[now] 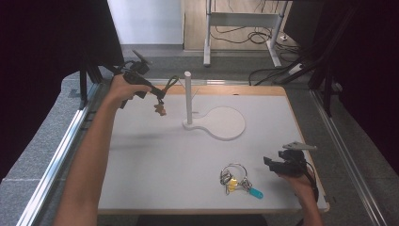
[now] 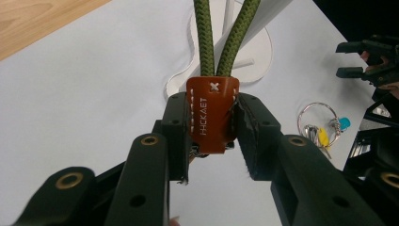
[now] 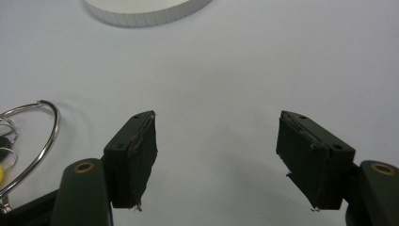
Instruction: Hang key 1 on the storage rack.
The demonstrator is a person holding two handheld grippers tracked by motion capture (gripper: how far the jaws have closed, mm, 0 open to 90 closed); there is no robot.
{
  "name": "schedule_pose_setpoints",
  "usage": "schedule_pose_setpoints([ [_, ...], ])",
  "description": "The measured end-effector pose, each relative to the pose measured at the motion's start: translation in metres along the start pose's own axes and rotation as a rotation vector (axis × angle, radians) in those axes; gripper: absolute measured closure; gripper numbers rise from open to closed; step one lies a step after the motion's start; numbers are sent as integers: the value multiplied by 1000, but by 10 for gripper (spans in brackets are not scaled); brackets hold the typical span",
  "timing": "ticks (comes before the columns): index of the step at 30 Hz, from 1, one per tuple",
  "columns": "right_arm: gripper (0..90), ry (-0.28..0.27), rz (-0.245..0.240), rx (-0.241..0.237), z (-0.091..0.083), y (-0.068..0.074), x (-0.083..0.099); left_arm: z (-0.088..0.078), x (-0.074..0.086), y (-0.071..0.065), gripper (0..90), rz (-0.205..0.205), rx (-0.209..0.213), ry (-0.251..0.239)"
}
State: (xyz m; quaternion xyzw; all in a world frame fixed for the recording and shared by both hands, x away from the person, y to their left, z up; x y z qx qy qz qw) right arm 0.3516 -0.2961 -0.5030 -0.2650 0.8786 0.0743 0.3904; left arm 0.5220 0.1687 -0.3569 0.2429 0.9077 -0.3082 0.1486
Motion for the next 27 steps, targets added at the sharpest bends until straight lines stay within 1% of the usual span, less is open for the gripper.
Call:
schedule_pose_setpoints([
  [9, 289, 0, -3, -8, 0, 1, 0, 12, -3, -2, 668, 6, 4, 13],
  [12, 289, 1, -3, -10, 0, 2, 0, 14, -5, -1, 668, -1, 0, 12],
  [16, 289, 1, -6, -10, 0, 2, 0, 15, -7, -1, 668, -11, 6, 7],
  [18, 289, 0, -5, -9, 0, 1, 0, 19, -5, -2, 668, -1, 6, 24],
  [21, 289, 1, -4, -8, 0, 1, 0, 23, -3, -2, 667, 7, 7, 33],
  [24, 289, 3, -5, -8, 0, 2, 0, 28, -1, -3, 667, 10, 7, 32],
  [26, 289, -1, -7, -12, 0, 3, -1, 32, 1, -3, 665, 27, -5, 40],
  [27, 289, -1, -7, -12, 0, 3, -1, 34, 2, -4, 665, 29, -9, 41],
])
Point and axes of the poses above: each handheld gripper's, and its own axes: z roughly forward along the jaws, x roughly out of its underside, y roughly to its left, the point moved 6 cm from there along z, roughly forward along the jaws, and after that the axes turned 11 degrees about -z, right-handed, at the moved point
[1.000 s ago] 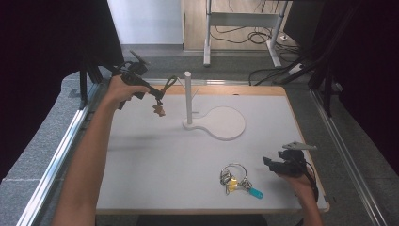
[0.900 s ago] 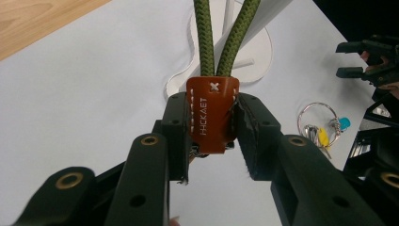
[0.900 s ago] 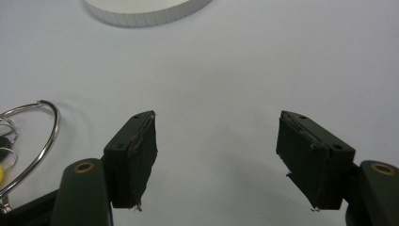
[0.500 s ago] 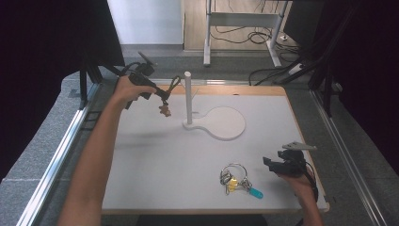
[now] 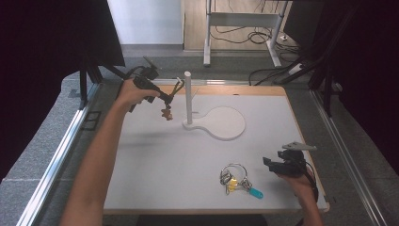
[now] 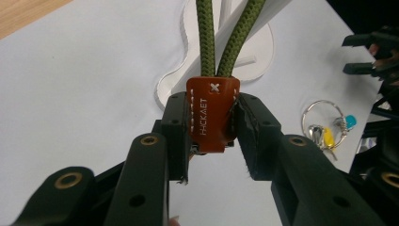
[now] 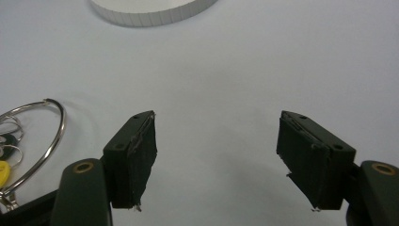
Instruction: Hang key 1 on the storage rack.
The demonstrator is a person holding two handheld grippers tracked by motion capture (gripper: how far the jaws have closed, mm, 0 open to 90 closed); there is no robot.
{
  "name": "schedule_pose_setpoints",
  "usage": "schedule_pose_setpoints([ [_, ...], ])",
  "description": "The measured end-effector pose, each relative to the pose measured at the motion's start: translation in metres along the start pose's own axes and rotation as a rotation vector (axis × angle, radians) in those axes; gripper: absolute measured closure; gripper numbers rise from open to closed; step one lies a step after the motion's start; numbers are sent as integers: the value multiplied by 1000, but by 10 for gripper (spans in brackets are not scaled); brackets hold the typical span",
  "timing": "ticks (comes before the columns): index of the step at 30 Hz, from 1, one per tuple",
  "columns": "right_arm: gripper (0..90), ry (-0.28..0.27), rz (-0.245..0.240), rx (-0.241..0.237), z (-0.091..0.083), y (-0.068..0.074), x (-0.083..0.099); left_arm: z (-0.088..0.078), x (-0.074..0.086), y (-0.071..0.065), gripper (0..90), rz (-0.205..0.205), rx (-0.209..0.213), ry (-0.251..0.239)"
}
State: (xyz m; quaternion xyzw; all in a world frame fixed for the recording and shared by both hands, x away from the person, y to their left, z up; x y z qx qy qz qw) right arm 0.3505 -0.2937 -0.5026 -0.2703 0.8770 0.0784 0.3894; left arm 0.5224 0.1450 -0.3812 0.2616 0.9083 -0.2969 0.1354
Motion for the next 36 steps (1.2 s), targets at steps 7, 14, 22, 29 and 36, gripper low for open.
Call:
schedule_pose_setpoints([
  [7, 288, 2, -1, 1, 0, 0, 0, 11, 0, -3, 657, 18, -24, 3],
  [14, 289, 2, 1, 6, -1, -1, 0, 17, 8, -6, 599, 43, -70, -35],
  [22, 288, 0, -6, 9, -1, 0, -1, 8, 34, -10, 559, 65, -118, -72],
  [29, 289, 1, -14, 4, -1, 2, -2, 3, 65, -21, 532, 102, -133, -96],
  [36, 289, 4, -19, 3, -1, 4, -3, 6, 94, -35, 516, 153, -121, -98],
])
Point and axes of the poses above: each handheld gripper's, and its own axes: z roughly forward along the jaws, x roughly out of its underside, y roughly to its left, the point moved 6 cm from there along z, roughly forward along the jaws, and after that the axes turned 11 degrees about -z, right-handed, at the moved point
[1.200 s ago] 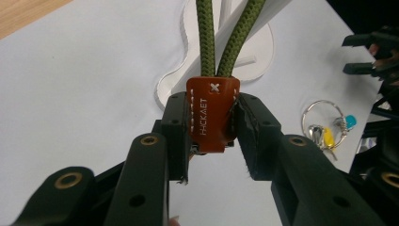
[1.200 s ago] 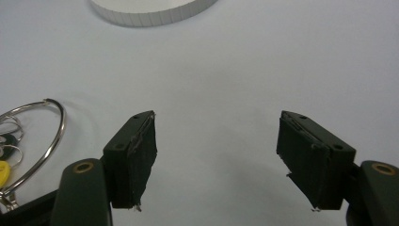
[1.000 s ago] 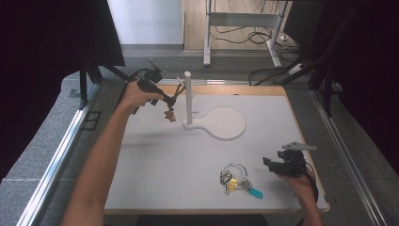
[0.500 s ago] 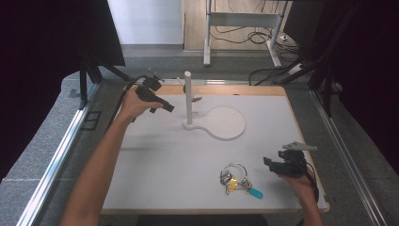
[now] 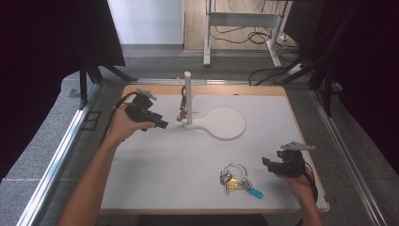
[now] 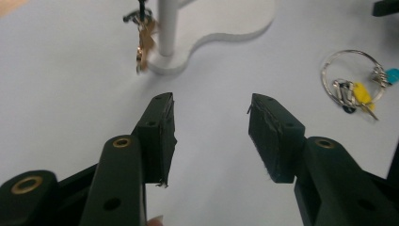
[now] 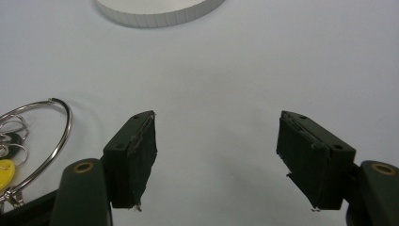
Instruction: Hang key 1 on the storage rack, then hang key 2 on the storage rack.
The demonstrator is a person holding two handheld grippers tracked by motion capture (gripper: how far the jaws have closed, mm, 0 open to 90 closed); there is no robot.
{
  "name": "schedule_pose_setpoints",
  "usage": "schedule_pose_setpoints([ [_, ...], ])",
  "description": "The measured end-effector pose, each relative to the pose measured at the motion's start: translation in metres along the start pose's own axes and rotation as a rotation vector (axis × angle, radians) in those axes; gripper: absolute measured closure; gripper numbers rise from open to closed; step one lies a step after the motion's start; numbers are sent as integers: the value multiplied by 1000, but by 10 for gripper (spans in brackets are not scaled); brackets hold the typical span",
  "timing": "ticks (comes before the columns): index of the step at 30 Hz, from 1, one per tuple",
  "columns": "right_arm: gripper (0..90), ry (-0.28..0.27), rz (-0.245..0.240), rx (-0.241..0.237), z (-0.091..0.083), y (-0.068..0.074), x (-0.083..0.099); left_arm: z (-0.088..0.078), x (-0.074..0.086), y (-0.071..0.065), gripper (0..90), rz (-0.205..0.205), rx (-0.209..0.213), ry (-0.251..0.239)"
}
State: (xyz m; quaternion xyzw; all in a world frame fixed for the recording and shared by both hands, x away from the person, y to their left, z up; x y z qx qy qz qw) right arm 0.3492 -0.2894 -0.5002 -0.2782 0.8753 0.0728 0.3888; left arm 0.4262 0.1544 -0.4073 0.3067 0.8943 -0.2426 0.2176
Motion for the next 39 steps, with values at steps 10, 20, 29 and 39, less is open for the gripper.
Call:
schedule_pose_setpoints([
  [10, 289, -12, -12, -10, -3, 3, -3, 4, 46, -23, 507, 0, 11, -40],
  [20, 294, -8, -23, -23, -2, 6, -4, 22, 89, -33, 494, 17, -44, -5],
  [29, 294, -13, -36, -29, -2, 9, -5, 33, 103, -40, 487, 22, -35, 5],
  [39, 310, -17, -101, -50, -5, 12, -25, 25, 110, -37, 442, 21, -63, -12],
])
Point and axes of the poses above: each handheld gripper's, and its own axes: z roughly forward along the jaws, x roughly out of its underside, y roughly to its left, the point moved 6 cm from there along z, roughly forward along the jaws, and after that the axes turned 11 degrees about -z, right-handed, at the moved point
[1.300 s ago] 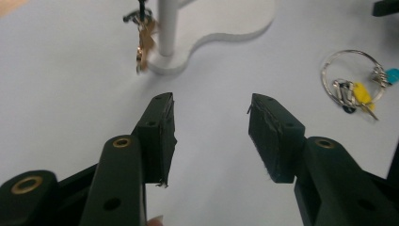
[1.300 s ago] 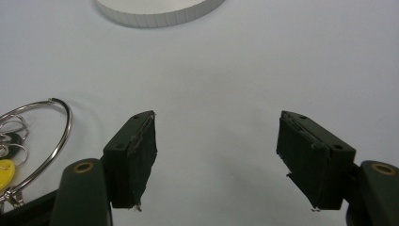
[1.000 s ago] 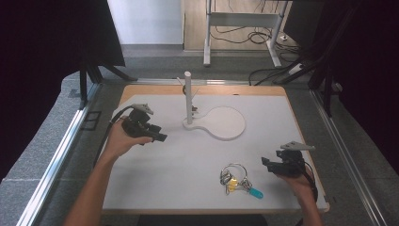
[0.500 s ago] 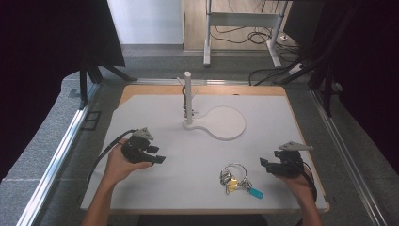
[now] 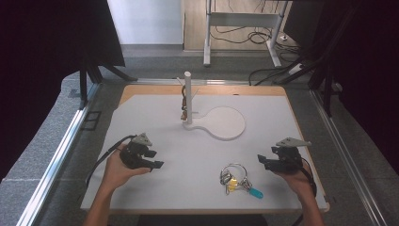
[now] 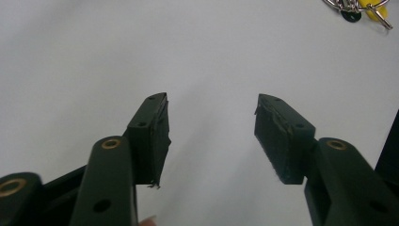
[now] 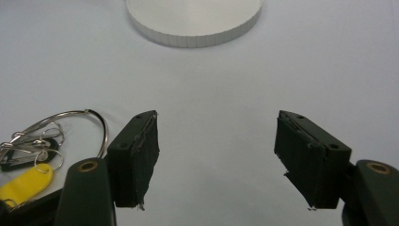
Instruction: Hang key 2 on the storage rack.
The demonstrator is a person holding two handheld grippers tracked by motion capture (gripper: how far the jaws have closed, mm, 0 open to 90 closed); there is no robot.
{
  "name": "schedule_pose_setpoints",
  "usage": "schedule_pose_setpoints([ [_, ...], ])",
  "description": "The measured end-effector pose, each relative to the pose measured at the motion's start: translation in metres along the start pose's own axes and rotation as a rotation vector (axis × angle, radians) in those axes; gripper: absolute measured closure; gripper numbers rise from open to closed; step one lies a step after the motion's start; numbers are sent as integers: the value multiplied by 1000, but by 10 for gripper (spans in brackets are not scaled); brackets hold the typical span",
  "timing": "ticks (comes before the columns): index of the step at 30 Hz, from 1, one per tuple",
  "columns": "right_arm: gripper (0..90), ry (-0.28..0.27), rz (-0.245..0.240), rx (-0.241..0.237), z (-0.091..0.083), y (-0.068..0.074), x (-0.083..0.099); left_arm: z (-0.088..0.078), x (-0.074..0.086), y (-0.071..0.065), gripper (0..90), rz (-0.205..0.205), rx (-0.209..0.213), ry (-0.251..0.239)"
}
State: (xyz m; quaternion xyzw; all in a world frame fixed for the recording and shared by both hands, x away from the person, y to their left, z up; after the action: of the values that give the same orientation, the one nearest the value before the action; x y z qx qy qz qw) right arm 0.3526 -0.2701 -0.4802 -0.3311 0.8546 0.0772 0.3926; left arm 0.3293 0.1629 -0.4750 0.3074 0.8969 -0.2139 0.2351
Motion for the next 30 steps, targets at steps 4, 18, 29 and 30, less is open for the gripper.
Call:
schedule_pose_setpoints([
  [4, 321, 59, -22, -36, -2, 2, -8, -3, 1, -2, 440, 1, 14, -12],
  [18, 440, 307, -113, -245, 6, 21, -36, -3, 5, -5, 425, -7, 64, -18],
  [29, 541, 509, -135, -367, 29, 43, -45, -7, 6, -5, 424, 1, 65, -22],
  [30, 548, 520, -130, -375, 32, 44, -44, -7, 6, -5, 424, 2, 66, -26],
])
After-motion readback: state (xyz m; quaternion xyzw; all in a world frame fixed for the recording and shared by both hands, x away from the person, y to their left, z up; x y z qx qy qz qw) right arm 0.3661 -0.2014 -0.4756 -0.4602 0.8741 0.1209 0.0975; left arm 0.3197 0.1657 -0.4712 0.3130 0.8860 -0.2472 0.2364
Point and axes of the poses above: each handheld gripper's, and its own axes: z roughly forward along the jaws, x roughly out of its underside, y roughly to its left, the point moved 6 cm from there along z, roughly forward along the jaws, and after that the axes turned 11 degrees about -z, right-handed, at the moved point
